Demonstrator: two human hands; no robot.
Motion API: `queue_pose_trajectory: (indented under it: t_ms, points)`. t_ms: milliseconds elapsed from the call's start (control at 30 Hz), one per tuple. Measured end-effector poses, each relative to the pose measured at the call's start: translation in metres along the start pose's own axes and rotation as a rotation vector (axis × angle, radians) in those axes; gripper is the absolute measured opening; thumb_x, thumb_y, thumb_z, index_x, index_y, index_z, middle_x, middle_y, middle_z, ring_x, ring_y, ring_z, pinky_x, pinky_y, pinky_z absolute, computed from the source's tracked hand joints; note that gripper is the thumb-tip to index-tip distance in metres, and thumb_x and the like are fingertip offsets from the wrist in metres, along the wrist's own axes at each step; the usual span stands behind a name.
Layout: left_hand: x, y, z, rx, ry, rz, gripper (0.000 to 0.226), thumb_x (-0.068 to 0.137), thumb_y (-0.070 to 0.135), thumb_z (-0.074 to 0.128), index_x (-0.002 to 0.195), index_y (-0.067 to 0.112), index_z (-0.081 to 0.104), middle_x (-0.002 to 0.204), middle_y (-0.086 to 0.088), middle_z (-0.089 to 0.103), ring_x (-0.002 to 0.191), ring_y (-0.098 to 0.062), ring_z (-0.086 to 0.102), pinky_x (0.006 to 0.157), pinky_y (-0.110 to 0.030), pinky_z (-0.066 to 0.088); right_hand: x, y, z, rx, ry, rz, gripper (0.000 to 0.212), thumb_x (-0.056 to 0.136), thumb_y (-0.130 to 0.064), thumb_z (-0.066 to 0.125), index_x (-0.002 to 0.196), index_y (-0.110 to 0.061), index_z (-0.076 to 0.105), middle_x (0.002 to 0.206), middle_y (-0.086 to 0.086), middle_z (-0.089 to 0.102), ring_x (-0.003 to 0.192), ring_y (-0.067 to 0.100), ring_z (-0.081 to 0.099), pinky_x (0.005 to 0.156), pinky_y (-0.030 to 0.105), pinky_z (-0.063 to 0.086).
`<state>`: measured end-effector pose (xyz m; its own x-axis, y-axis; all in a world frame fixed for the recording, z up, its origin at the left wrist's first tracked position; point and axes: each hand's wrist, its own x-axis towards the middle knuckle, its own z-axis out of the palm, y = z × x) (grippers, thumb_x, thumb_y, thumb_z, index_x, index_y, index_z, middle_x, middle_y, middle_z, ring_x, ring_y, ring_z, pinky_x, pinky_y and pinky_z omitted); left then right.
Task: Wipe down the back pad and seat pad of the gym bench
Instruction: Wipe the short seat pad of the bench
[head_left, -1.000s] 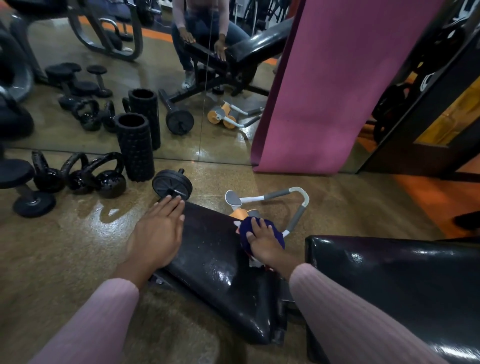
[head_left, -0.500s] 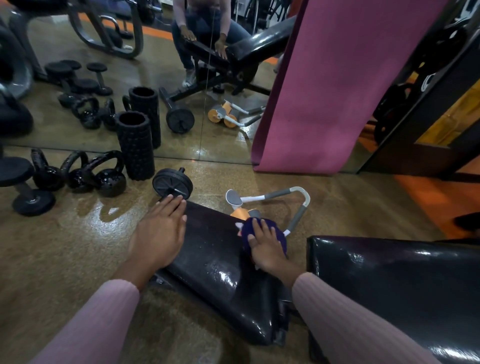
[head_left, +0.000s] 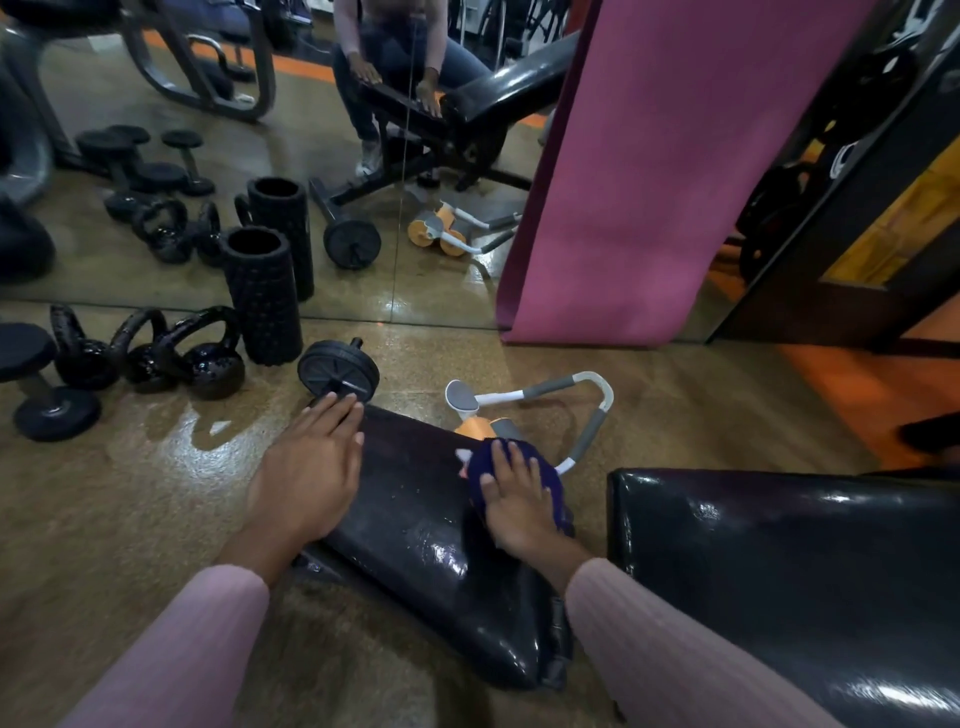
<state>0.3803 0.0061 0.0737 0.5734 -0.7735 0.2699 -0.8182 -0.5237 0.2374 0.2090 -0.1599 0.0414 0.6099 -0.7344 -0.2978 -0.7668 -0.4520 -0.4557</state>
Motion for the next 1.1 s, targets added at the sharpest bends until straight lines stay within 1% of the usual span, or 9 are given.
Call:
queue_pose_trajectory:
  t_ms: [167, 300, 433, 533, 667, 800, 867, 933, 1100]
  points:
    - [0.002, -0.002, -0.001, 0.005, -0.011, 0.007, 0.060, 0.094, 0.036, 0.019, 0.131, 0.005, 0.054, 0.138, -0.006, 0.053, 0.133, -0.022, 0.042, 0.109, -0.037, 0.033, -0.073, 0.013, 0.015, -0.069, -0.015, -0.408, 0.051, 0.102, -0.045, 0.017, 0.145, -0.051, -0.010, 0.154, -0.028, -0.020, 0.141, 0.002, -0.026, 0.116, 0.035, -0.009]
    - [-0.001, -0.001, -0.001, -0.007, -0.011, 0.009, 0.060, 0.095, 0.037, 0.019, 0.132, 0.005, 0.053, 0.139, -0.007, 0.052, 0.134, -0.023, 0.041, 0.110, -0.038, 0.032, -0.049, 0.030, 0.006, -0.002, -0.011, -0.206, 0.049, 0.103, -0.043, 0.022, 0.144, -0.049, -0.005, 0.155, -0.024, -0.015, 0.145, 0.008, -0.018, 0.118, 0.041, -0.004]
    - [-0.002, 0.000, 0.000, 0.000, -0.003, 0.003, 0.057, 0.095, 0.035, 0.021, 0.134, 0.006, 0.052, 0.141, -0.005, 0.049, 0.135, -0.021, 0.038, 0.110, -0.036, 0.031, -0.001, -0.018, -0.001, 0.017, -0.046, 0.040, 0.054, 0.102, -0.041, 0.023, 0.152, -0.036, 0.001, 0.161, -0.010, -0.007, 0.148, 0.019, -0.010, 0.118, 0.048, -0.002]
    - [0.001, -0.002, 0.000, 0.004, -0.021, -0.003, 0.056, 0.095, 0.035, 0.023, 0.135, 0.007, 0.050, 0.142, -0.005, 0.048, 0.136, -0.021, 0.037, 0.112, -0.037, 0.029, -0.021, -0.043, 0.008, -0.049, -0.056, -0.159, 0.053, 0.103, -0.041, 0.020, 0.151, -0.038, -0.001, 0.160, -0.013, -0.009, 0.147, 0.016, -0.013, 0.117, 0.045, -0.005]
    - [0.000, -0.003, -0.001, -0.003, -0.017, 0.014, 0.058, 0.095, 0.036, 0.021, 0.134, 0.006, 0.052, 0.141, -0.006, 0.049, 0.135, -0.022, 0.039, 0.111, -0.039, 0.031, -0.066, -0.001, 0.015, -0.030, -0.029, -0.385, 0.052, 0.103, -0.044, 0.021, 0.146, -0.048, -0.007, 0.155, -0.025, -0.016, 0.142, 0.004, -0.021, 0.116, 0.038, -0.008]
    - [-0.001, -0.001, 0.002, -0.018, -0.014, 0.014, 0.056, 0.096, 0.034, 0.023, 0.135, 0.006, 0.051, 0.142, -0.007, 0.049, 0.136, -0.023, 0.038, 0.112, -0.039, 0.031, -0.032, 0.023, 0.004, -0.013, -0.038, -0.139, 0.051, 0.103, -0.043, 0.021, 0.148, -0.044, -0.003, 0.159, -0.017, -0.010, 0.146, 0.011, -0.014, 0.118, 0.044, -0.002]
    - [-0.001, -0.001, 0.002, -0.024, -0.006, 0.011, 0.055, 0.095, 0.033, 0.024, 0.134, 0.005, 0.051, 0.141, -0.007, 0.049, 0.135, -0.023, 0.038, 0.111, -0.040, 0.031, -0.008, 0.003, 0.001, -0.036, -0.068, -0.001, 0.054, 0.103, -0.041, 0.020, 0.151, -0.038, -0.003, 0.161, -0.011, -0.010, 0.147, 0.017, -0.013, 0.118, 0.047, -0.003]
    - [0.000, -0.001, 0.001, -0.022, -0.013, 0.005, 0.054, 0.096, 0.033, 0.025, 0.135, 0.006, 0.050, 0.142, -0.007, 0.048, 0.136, -0.022, 0.037, 0.112, -0.040, 0.031, 0.002, -0.021, 0.002, -0.042, -0.081, 0.019, 0.054, 0.102, -0.042, 0.018, 0.151, -0.036, -0.004, 0.161, -0.009, -0.011, 0.147, 0.020, -0.013, 0.117, 0.048, -0.004]
    - [0.000, -0.003, 0.000, -0.006, -0.023, 0.008, 0.055, 0.096, 0.035, 0.022, 0.137, 0.007, 0.048, 0.144, -0.005, 0.046, 0.137, -0.020, 0.035, 0.113, -0.037, 0.028, -0.056, -0.008, 0.010, -0.078, -0.062, -0.384, 0.052, 0.103, -0.044, 0.019, 0.148, -0.045, -0.007, 0.156, -0.022, -0.017, 0.143, 0.008, -0.021, 0.115, 0.038, -0.008]
